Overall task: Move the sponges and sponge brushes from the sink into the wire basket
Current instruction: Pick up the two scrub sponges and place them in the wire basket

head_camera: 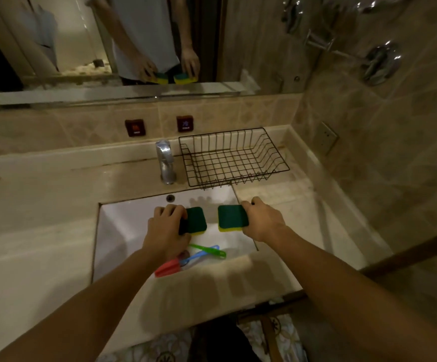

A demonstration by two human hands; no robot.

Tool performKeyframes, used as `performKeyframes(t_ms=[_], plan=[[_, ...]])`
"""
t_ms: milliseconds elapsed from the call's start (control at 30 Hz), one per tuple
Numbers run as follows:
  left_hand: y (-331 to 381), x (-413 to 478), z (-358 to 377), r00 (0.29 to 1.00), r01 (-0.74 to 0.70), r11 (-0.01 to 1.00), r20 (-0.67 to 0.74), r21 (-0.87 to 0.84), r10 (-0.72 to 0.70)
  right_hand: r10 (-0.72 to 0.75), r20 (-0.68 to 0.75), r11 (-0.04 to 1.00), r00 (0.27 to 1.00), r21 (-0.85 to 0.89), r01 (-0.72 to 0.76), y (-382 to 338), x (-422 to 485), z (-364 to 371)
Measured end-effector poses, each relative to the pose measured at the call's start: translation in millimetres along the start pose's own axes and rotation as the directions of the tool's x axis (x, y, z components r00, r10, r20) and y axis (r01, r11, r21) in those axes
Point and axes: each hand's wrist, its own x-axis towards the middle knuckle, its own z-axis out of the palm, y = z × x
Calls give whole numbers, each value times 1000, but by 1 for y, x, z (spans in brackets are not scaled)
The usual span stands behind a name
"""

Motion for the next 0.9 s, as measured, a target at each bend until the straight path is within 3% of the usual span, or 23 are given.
performKeyframes(t_ms=[333, 800, 900], plan=[[19, 87, 0, 997, -79, 997, -5, -18, 79, -11, -70, 995, 997, 94, 17, 34, 85, -26], [5, 213, 42, 981, 101, 994, -160, -38, -106, -167, 17, 964, 986, 211, 160, 46, 292, -25], [1, 224, 48, 982, 99, 994, -157, -49, -106, -211, -19, 949, 977, 234, 210, 45, 325, -19]])
